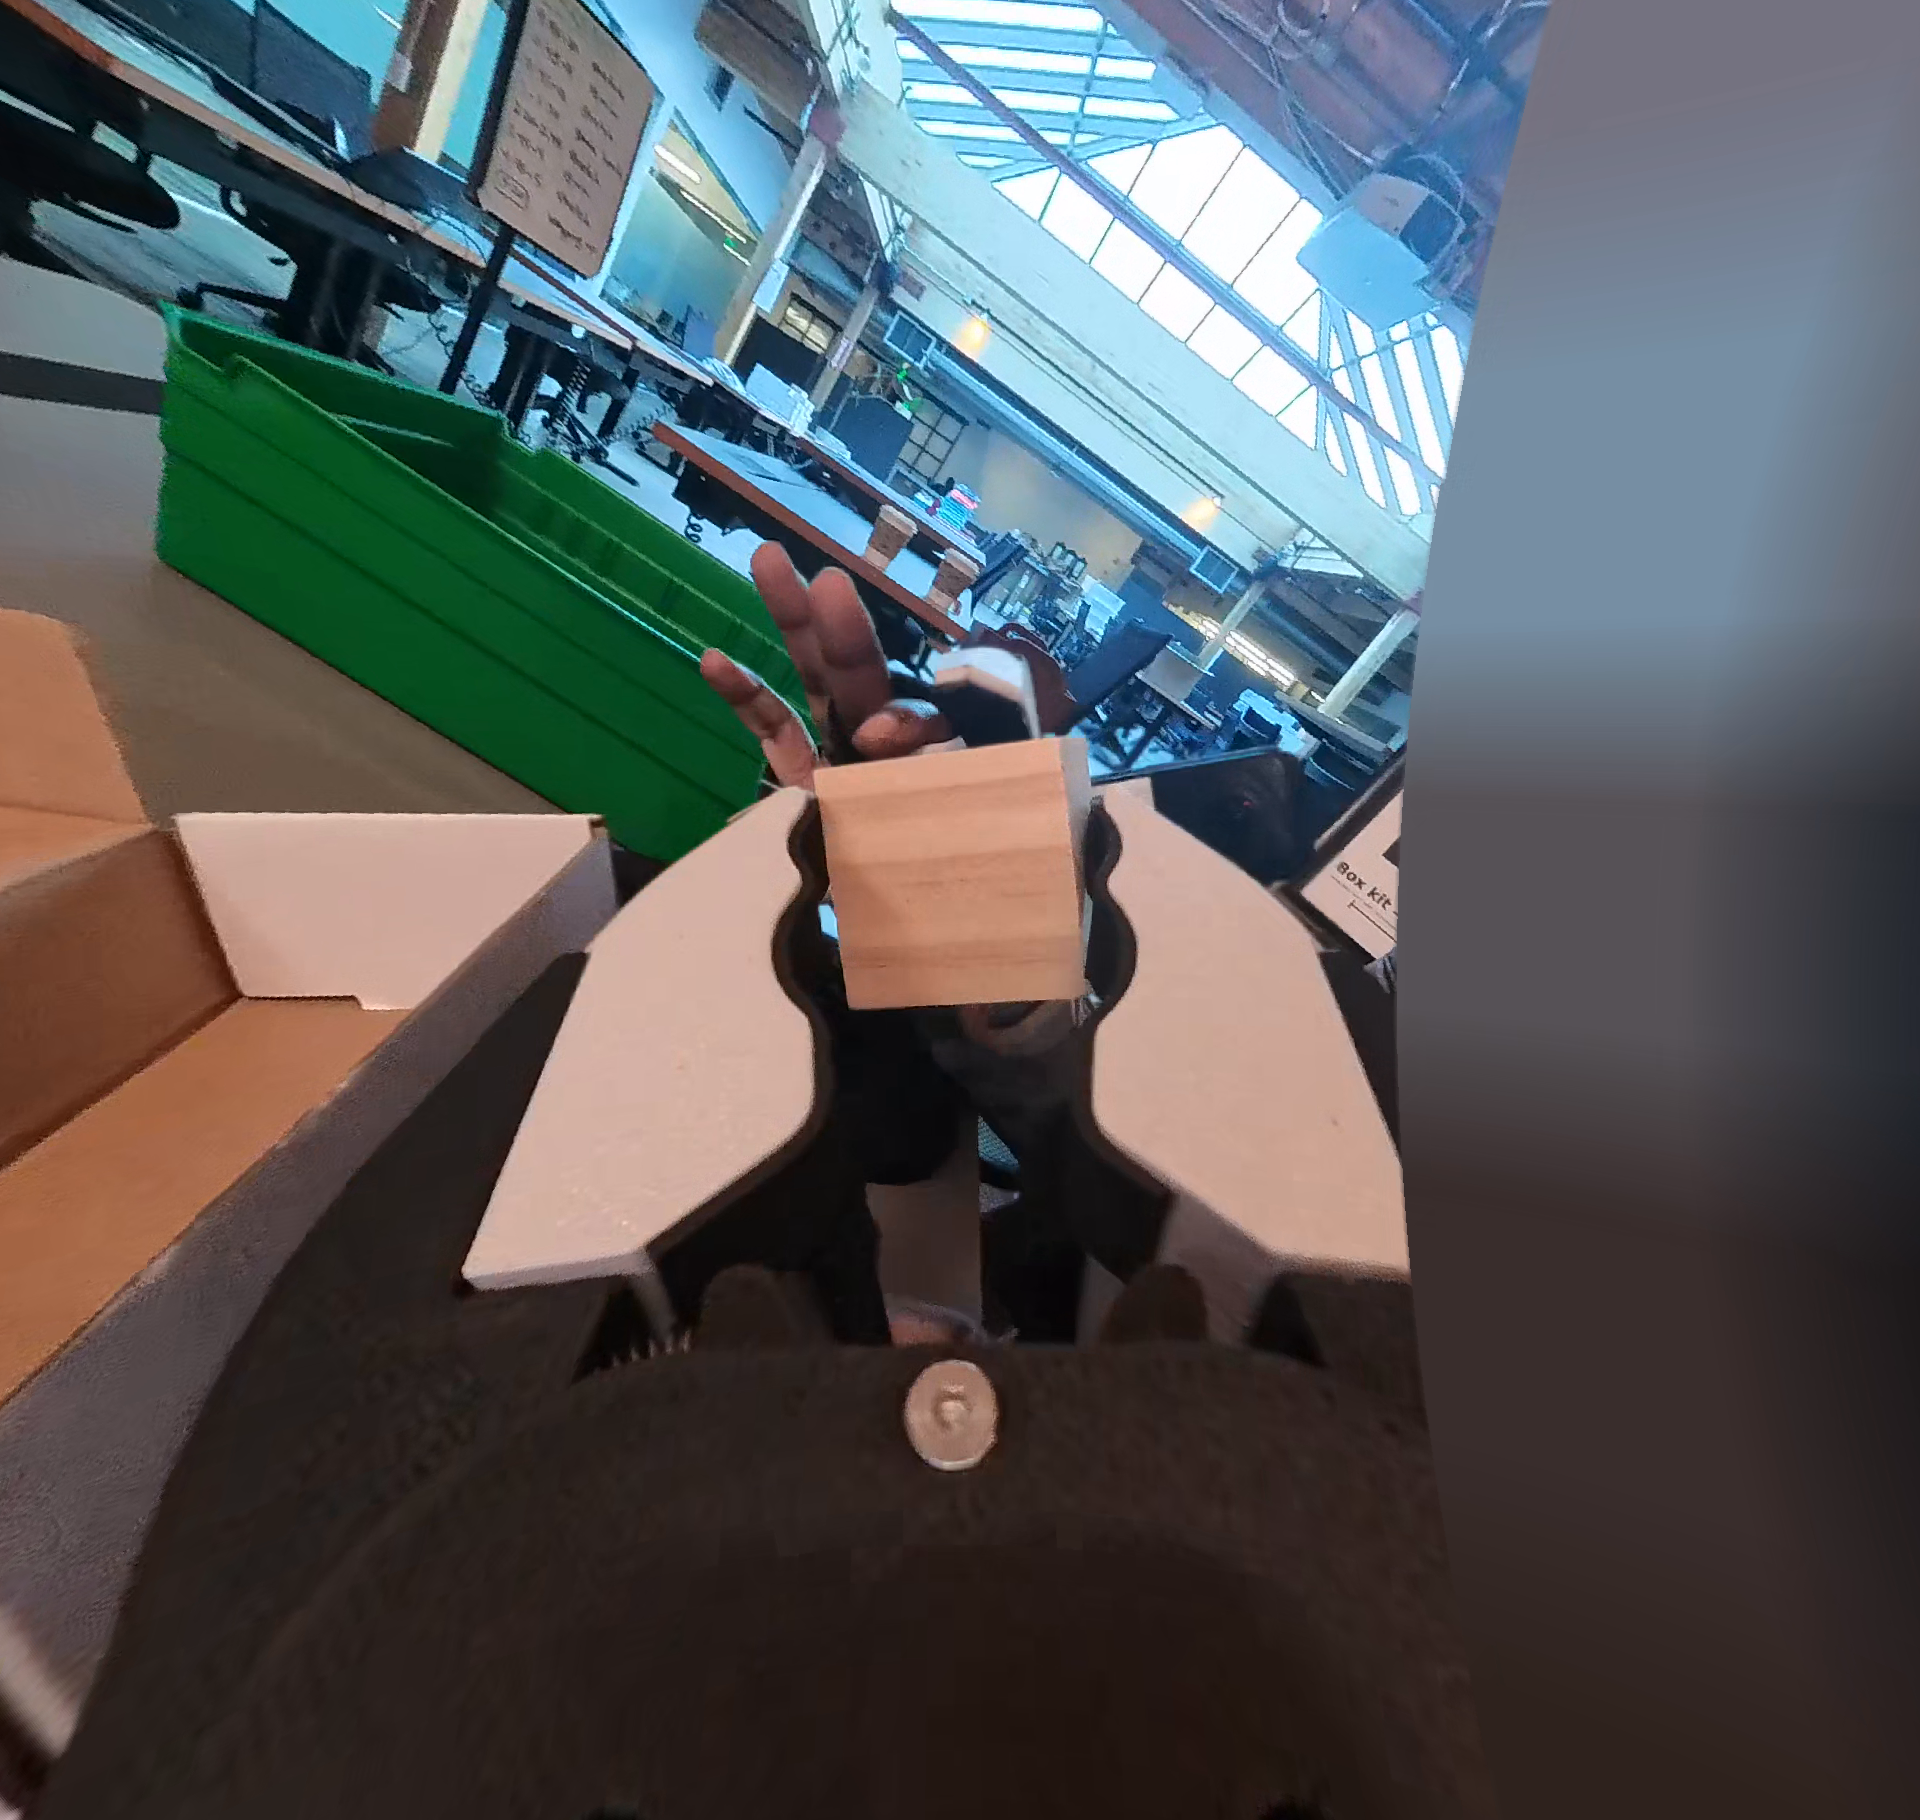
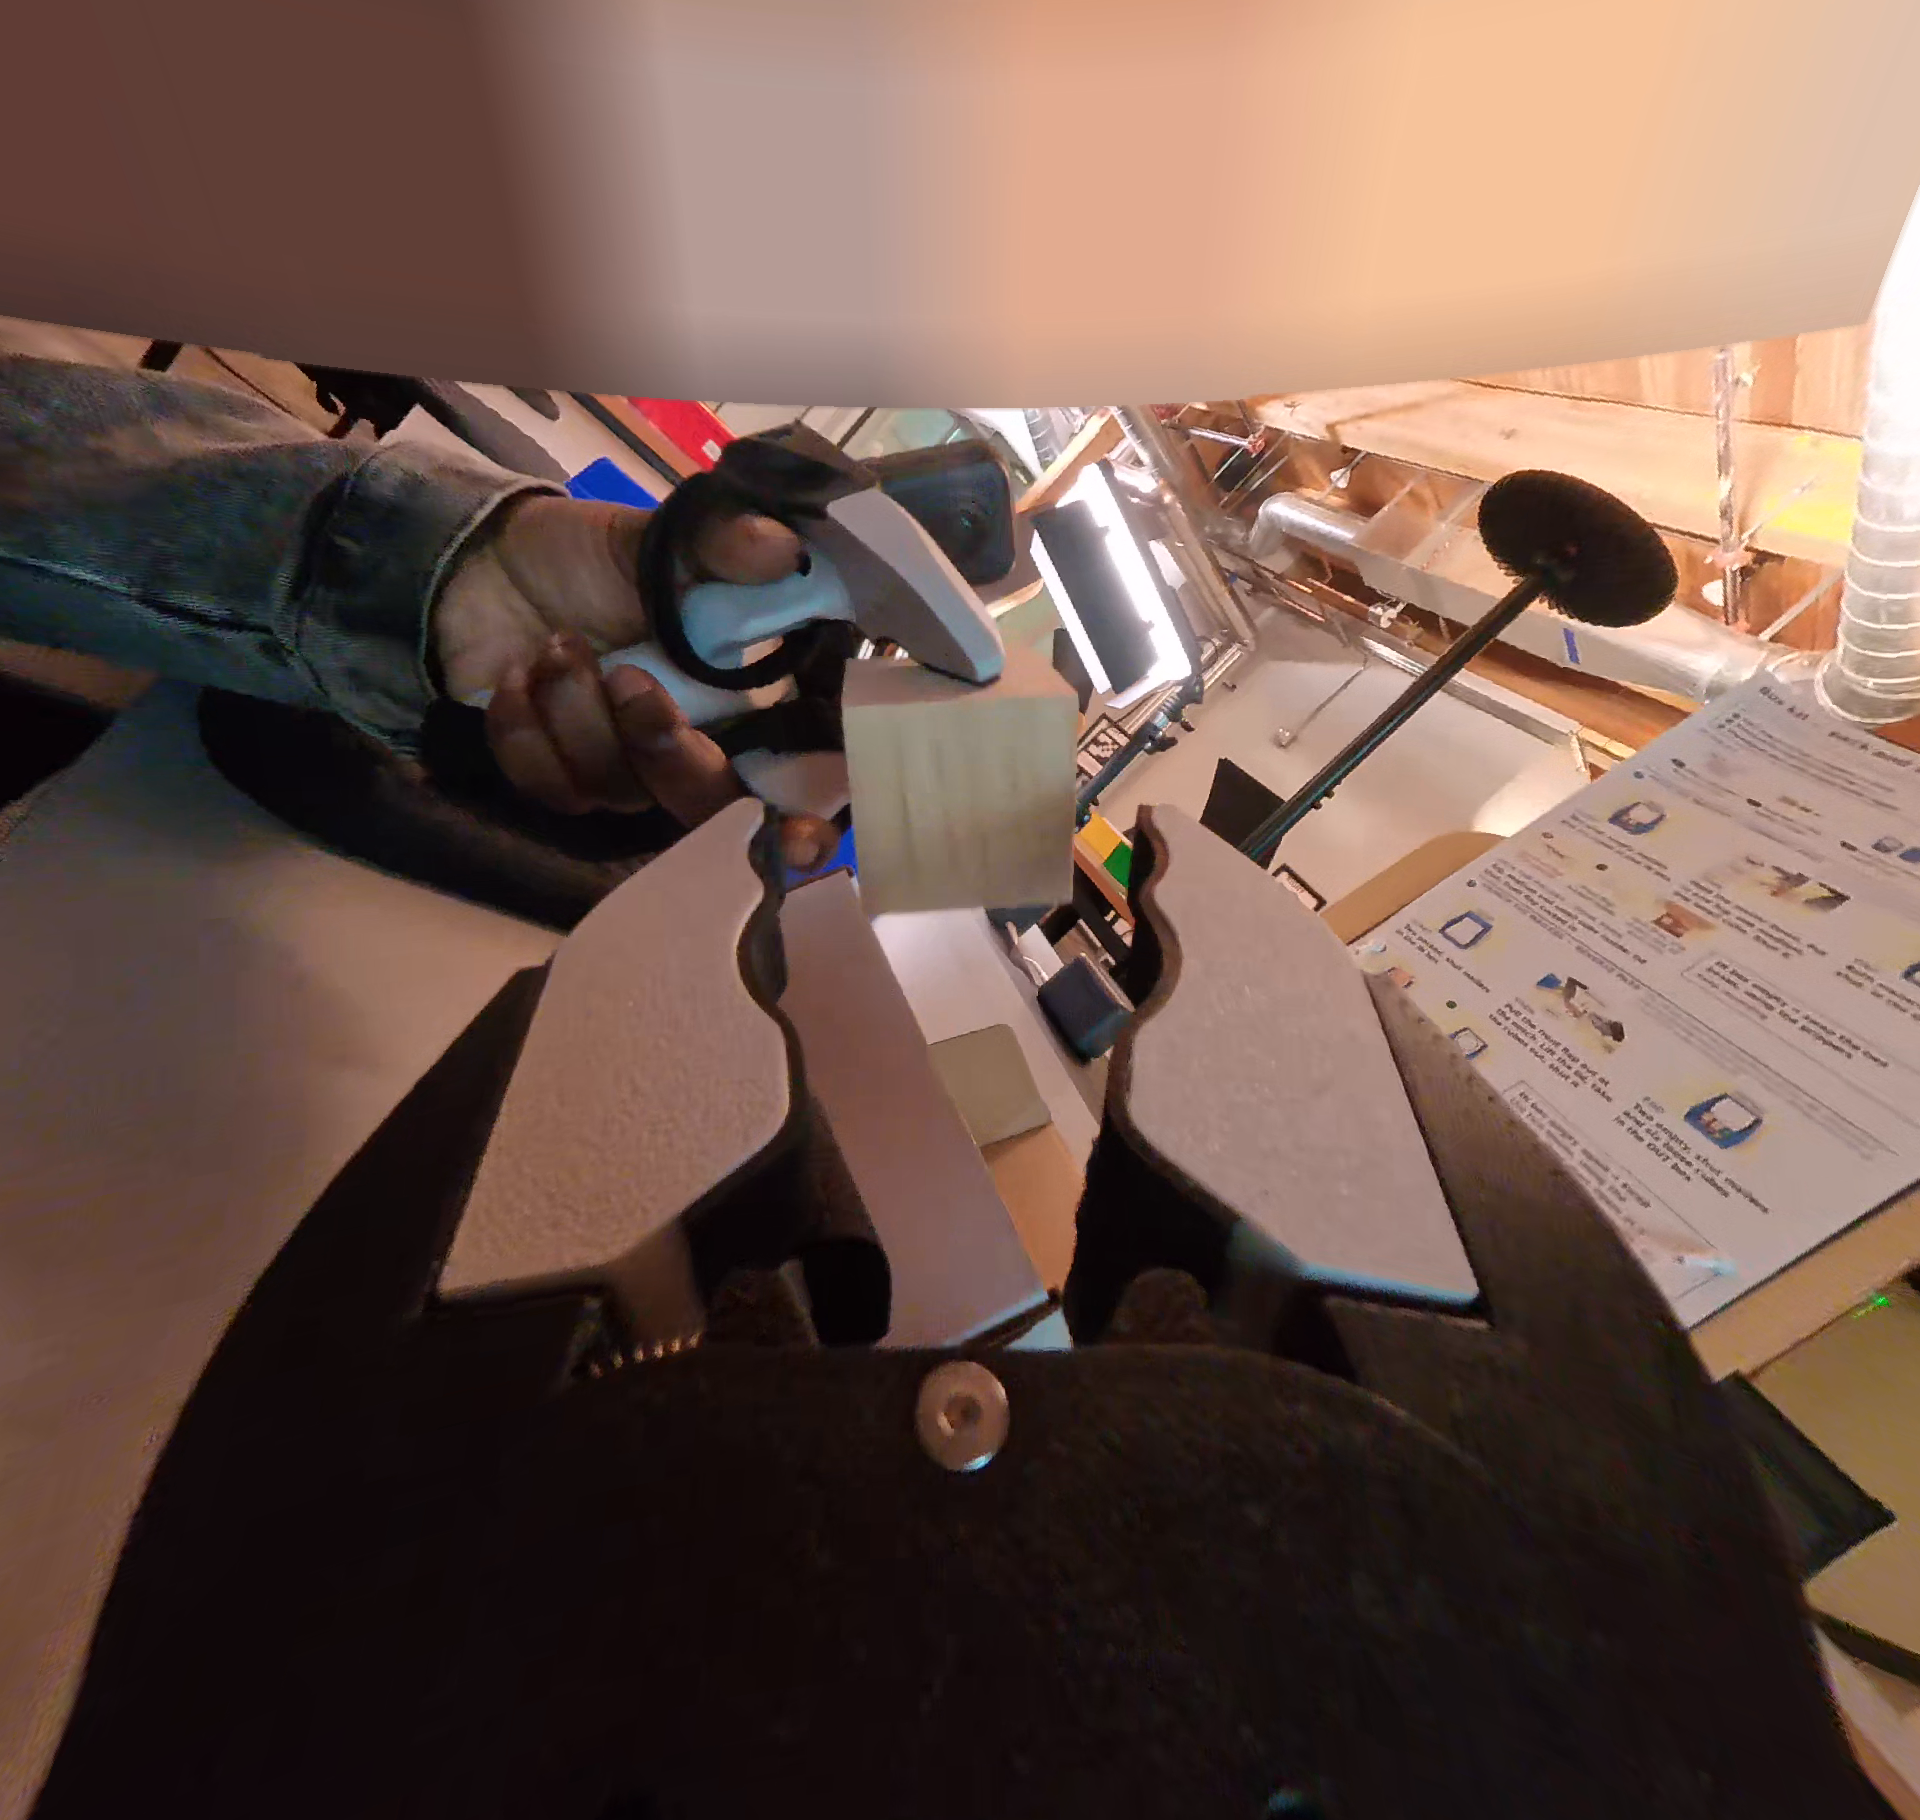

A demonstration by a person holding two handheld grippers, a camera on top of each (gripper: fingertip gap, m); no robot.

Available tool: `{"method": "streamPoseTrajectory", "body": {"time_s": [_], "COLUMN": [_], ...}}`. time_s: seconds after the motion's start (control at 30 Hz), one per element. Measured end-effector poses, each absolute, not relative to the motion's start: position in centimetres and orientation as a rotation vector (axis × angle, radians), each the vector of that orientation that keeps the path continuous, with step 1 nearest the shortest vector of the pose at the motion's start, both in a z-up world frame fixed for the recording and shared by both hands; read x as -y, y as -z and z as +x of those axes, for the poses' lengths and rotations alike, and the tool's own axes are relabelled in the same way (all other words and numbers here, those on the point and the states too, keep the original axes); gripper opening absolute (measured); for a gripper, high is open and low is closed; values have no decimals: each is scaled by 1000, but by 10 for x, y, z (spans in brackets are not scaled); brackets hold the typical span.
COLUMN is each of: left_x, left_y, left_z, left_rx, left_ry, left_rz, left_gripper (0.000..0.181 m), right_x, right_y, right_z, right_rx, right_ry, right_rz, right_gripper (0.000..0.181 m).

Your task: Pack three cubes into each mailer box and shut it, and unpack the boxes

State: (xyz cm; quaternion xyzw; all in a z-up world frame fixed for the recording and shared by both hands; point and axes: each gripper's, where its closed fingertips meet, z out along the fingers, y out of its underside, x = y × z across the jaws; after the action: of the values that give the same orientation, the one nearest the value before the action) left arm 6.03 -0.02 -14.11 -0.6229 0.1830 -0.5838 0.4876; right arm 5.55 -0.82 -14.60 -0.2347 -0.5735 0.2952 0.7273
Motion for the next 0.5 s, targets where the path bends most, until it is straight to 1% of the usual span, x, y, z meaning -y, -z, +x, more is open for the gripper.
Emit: {"method": "streamPoseTrajectory", "body": {"time_s": [0.03, 0.07, 0.1, 0.2, 0.27, 0.33, 0.4, 0.5], "left_x": [1, 2, 3, 7, 1, -10, -22, -28], "left_y": [143, 144, 143, 142, 139, 141, 156, 187], "left_z": [63, 65, 66, 59, 38, 9, -17, -25], "left_rx": [-453, -459, -469, -584, -628, -652, -695, -783], "left_ry": [1427, 1435, 1440, 1318, 1059, 741, 440, 304], "left_rz": [-1519, -1521, -1517, -1503, -1488, -1491, -1550, -1664], "left_gripper": [48, 48, 48, 49, 55, 44, 37, 32], "right_x": [10, 11, 12, 13, 7, -1, -6, -10], "right_y": [145, 145, 145, 143, 136, 129, 125, 127], "right_z": [55, 55, 56, 58, 65, 72, 76, 74], "right_rx": [1261, 1258, 1265, 1265, 1213, 1154, 1115, 1116], "right_ry": [-641, -630, -622, -649, -718, -791, -833, -818], "right_rz": [-508, -499, -491, -499, -540, -589, -611, -635], "right_gripper": [58, 44, 42, 42, 41, 41, 41, 41]}}
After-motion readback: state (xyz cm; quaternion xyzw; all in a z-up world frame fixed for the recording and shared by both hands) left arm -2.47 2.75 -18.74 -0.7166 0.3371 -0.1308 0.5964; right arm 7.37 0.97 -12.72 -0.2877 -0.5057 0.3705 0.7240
